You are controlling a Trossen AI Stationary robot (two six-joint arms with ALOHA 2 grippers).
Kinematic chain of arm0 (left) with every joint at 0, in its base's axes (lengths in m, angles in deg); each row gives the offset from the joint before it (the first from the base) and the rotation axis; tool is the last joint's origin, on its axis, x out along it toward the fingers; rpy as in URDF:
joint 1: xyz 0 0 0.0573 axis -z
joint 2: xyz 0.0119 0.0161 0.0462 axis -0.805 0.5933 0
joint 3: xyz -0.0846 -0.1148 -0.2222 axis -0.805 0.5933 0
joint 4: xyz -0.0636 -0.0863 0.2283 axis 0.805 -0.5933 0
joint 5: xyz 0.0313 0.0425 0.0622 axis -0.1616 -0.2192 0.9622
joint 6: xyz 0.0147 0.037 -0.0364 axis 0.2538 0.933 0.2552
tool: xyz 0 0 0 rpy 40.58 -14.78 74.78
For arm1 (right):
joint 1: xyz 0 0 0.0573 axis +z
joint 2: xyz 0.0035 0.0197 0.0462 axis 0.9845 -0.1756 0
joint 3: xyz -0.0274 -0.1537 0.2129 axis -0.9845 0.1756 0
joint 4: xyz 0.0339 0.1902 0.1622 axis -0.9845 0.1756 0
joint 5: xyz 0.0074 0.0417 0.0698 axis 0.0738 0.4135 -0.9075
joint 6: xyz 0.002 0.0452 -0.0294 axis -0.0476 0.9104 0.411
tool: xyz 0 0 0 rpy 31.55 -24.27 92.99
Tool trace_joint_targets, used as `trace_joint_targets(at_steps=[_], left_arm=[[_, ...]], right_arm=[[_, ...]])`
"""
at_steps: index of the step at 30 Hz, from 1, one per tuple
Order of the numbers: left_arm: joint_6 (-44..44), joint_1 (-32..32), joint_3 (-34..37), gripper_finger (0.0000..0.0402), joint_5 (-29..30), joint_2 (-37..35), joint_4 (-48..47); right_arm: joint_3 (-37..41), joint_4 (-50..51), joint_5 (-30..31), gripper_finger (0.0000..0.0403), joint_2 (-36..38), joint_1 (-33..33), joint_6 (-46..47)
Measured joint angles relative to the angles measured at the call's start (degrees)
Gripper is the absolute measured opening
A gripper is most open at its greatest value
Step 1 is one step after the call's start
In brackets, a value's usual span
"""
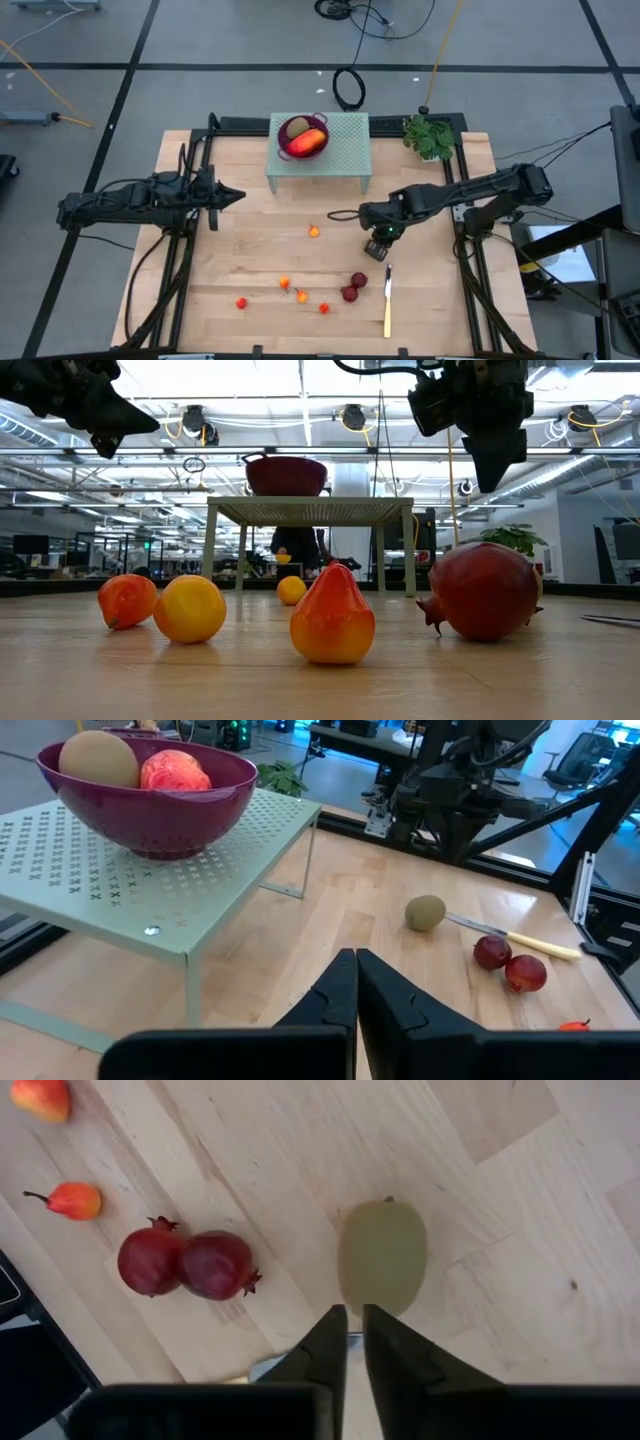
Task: Pick & Place Fruit
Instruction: Put the brown kiwi in the red strainer bowl on the shelf
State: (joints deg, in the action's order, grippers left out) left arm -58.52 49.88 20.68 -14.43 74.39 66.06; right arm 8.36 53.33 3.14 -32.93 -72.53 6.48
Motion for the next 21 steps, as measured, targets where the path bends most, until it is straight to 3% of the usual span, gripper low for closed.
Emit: trace_joint_targets(at_steps=[10, 16, 21], left_arm=[[0.2, 0.0, 0.0, 0.0003, 0.0, 0.0, 0.0], [0.2, 0.0, 0.0, 0.0014, 0.0, 0.0, 0.0], [0.2, 0.0, 0.0, 0.0009, 0.0, 0.0, 0.0]], right_arm=[[0.0, 0.0, 0.3, 0.0147, 0.0, -0.2, 0.3], [0.0, -0.1, 6.1, 0.0217, 0.0, -0.2, 0.8], [0.0, -0.3, 6.0, 0.0259, 0.0, -0.2, 0.8]])
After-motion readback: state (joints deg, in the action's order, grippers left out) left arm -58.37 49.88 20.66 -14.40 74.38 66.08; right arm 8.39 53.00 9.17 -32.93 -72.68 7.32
